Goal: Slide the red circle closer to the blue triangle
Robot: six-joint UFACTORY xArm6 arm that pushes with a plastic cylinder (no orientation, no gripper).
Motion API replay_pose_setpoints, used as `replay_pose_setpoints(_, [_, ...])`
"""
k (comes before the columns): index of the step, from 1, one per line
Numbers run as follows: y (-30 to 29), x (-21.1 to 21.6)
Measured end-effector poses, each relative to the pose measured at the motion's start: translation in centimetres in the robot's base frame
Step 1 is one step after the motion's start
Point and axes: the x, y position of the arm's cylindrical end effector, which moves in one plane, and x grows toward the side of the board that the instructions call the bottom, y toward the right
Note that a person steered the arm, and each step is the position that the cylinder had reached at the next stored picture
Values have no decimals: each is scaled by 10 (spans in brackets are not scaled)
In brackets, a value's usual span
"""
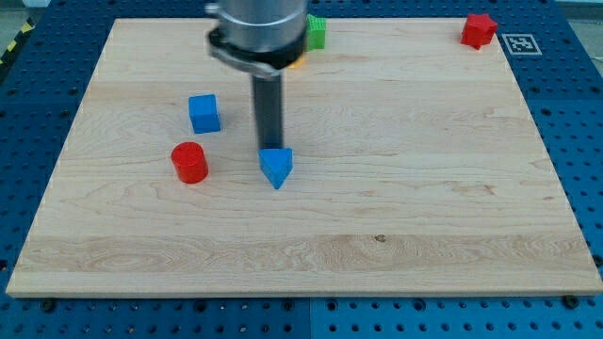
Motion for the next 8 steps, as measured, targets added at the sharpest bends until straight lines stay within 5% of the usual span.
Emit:
replay_pose_setpoints(3, [-120, 5])
replay_pose_setpoints(6, [-115, 44])
replay_pose_setpoints(8, [-41, 39])
